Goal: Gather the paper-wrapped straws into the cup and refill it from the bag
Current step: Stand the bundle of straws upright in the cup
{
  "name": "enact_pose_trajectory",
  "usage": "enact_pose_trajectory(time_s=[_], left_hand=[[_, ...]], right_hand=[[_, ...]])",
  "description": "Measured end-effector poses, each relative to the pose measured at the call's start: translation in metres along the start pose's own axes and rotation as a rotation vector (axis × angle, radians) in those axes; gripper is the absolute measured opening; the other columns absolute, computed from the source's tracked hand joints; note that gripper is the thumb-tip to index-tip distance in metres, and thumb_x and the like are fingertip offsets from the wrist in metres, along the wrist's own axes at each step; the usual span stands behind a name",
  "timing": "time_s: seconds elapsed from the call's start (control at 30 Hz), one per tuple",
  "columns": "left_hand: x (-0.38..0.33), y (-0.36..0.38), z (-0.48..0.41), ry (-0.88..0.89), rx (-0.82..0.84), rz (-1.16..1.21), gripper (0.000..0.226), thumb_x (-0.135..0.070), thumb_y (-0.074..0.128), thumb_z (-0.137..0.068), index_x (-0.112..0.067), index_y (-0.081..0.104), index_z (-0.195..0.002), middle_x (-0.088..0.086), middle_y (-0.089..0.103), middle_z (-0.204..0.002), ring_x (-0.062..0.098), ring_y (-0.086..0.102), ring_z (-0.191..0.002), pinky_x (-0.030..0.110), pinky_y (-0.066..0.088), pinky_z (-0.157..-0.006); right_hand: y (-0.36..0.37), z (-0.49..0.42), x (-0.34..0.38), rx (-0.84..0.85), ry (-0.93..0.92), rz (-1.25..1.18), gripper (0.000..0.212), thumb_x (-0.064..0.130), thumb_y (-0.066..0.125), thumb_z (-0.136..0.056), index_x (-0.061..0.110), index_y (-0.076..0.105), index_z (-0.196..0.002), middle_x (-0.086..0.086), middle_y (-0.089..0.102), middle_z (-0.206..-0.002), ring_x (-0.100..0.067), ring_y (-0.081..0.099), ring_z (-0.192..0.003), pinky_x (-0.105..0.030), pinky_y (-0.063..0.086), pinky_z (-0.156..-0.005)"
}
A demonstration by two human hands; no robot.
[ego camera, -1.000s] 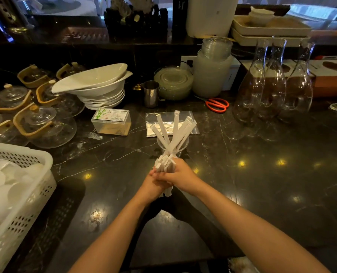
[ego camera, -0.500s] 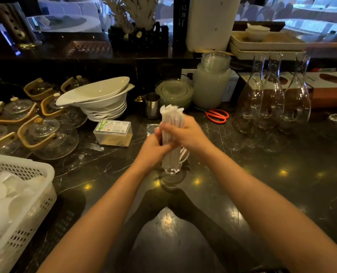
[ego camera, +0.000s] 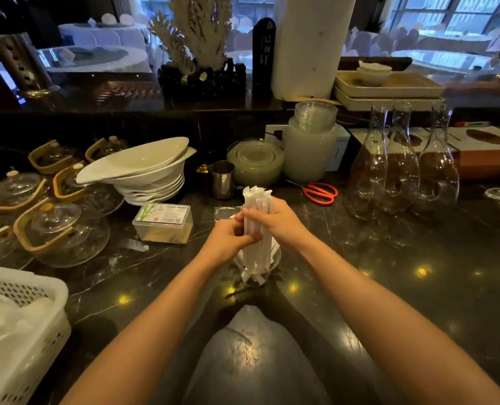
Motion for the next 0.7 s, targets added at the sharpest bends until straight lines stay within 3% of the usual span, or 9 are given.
enact_pose_trajectory(time_s=[0.13,0.23,0.37,0.47,0.57,0.7], left_hand=[[0.009,-0.005,0.001,0.017,-0.026,-0.048,0.011,-0.011,0.064,-0.078,-0.014,0.064,-0.088,-0.006,0.062,-0.079,0.004,0.059,-0.076,0.014,0.048,-0.061],[0.009,-0.009,0.001,0.037,-0.065,-0.053,0.010,-0.013,0.063,-0.078,-0.022,0.063,-0.082,-0.006,0.061,-0.075,0.008,0.057,-0.070,0.016,0.047,-0.058],[0.008,-0.013,0.000,0.027,-0.086,-0.138,0.010,-0.014,0.057,-0.082,-0.016,0.065,-0.089,0.003,0.063,-0.083,0.020,0.058,-0.082,0.033,0.048,-0.070],[0.000,-0.005,-0.004,0.054,-0.016,-0.279,0.024,-0.017,0.053,-0.085,-0.015,0.061,-0.108,0.000,0.060,-0.098,0.013,0.055,-0.089,0.025,0.045,-0.069],[-0.006,0.007,-0.008,0.072,0.077,-0.467,0.034,-0.020,0.052,-0.085,-0.017,0.051,-0.119,0.000,0.052,-0.110,0.012,0.047,-0.096,0.024,0.039,-0.077],[-0.002,0.012,-0.010,0.004,0.117,-0.688,0.049,-0.020,0.053,-0.082,-0.020,0.035,-0.128,0.011,0.045,-0.125,0.024,0.052,-0.100,0.036,0.047,-0.084]], right_hand=[[0.002,-0.002,-0.009,0.030,0.011,0.029,0.024,0.015,0.059,-0.083,0.021,0.057,-0.107,-0.007,0.063,-0.105,-0.014,0.060,-0.098,-0.019,0.051,-0.076],[0.002,0.000,-0.012,0.055,0.025,-0.018,0.029,0.008,0.059,-0.082,0.013,0.054,-0.111,-0.008,0.064,-0.102,-0.011,0.062,-0.093,-0.017,0.052,-0.076],[-0.005,0.004,-0.012,0.056,0.004,0.091,0.023,0.003,0.062,-0.079,0.012,0.058,-0.100,-0.004,0.064,-0.096,-0.001,0.060,-0.083,-0.005,0.048,-0.068],[-0.006,0.007,-0.008,0.078,-0.027,0.237,0.024,0.009,0.067,-0.077,0.014,0.060,-0.099,0.009,0.061,-0.090,0.011,0.056,-0.076,0.000,0.042,-0.063],[-0.007,0.007,-0.009,0.088,-0.043,0.374,0.032,0.009,0.070,-0.073,0.015,0.058,-0.102,0.007,0.059,-0.096,-0.001,0.055,-0.089,-0.010,0.044,-0.070],[-0.008,0.007,-0.014,0.095,-0.007,0.489,0.035,0.010,0.072,-0.071,0.018,0.054,-0.100,0.003,0.055,-0.099,-0.010,0.053,-0.089,-0.014,0.041,-0.064]])
Point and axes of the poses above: each hand's wrist, its own z-axis away from the middle knuckle, its own y-axis out of the palm, x = y × z, the point moved 10 cm from there along -z, towards the middle knuckle
